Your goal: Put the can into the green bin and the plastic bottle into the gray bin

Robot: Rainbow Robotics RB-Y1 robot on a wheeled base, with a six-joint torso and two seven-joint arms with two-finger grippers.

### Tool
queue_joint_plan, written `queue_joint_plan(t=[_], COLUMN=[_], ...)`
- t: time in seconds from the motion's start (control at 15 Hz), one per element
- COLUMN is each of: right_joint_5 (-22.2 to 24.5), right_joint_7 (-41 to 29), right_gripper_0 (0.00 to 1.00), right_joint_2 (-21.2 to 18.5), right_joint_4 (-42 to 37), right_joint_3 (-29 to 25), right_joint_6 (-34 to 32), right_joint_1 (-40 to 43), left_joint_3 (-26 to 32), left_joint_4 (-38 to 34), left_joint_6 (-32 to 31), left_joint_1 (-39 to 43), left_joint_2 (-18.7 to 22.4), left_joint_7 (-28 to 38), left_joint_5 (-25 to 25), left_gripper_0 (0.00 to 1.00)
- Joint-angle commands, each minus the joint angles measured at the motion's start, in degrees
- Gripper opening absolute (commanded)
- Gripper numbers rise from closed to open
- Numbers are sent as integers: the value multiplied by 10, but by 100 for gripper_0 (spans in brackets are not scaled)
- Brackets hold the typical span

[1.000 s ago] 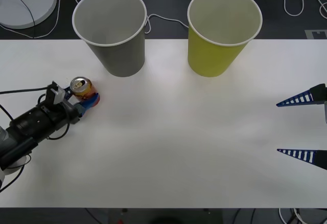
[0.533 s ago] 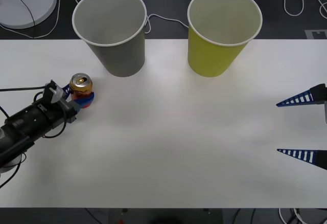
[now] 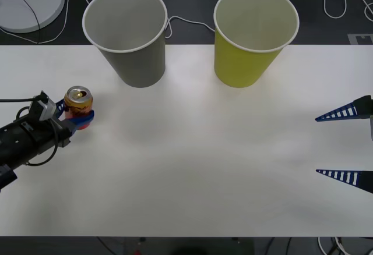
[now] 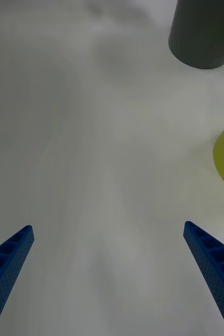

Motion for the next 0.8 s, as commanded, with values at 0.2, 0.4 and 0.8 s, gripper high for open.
queue_joint_plan(t=[0.2,0.4,0.8], right_joint_5=[0,0,0], right_joint_7=[0,0,0], right_gripper_0=[100,100,100], right_joint_2=[0,0,0], right_joint_4=[0,0,0], right_joint_3=[0,0,0], right_joint_6=[0,0,0], right_joint_1=[0,0,0], left_joint_3=[-2,-2,-3], left_joint_4=[-82,-117,-208], left_joint_6=[-39,-70,-112], left_joint_1=[26,26,25], left_joint_2=[81,142,242], left_joint_7=[156,243,384], left_joint_5=[-28,-30,-77], left_gripper_0=[0,0,0])
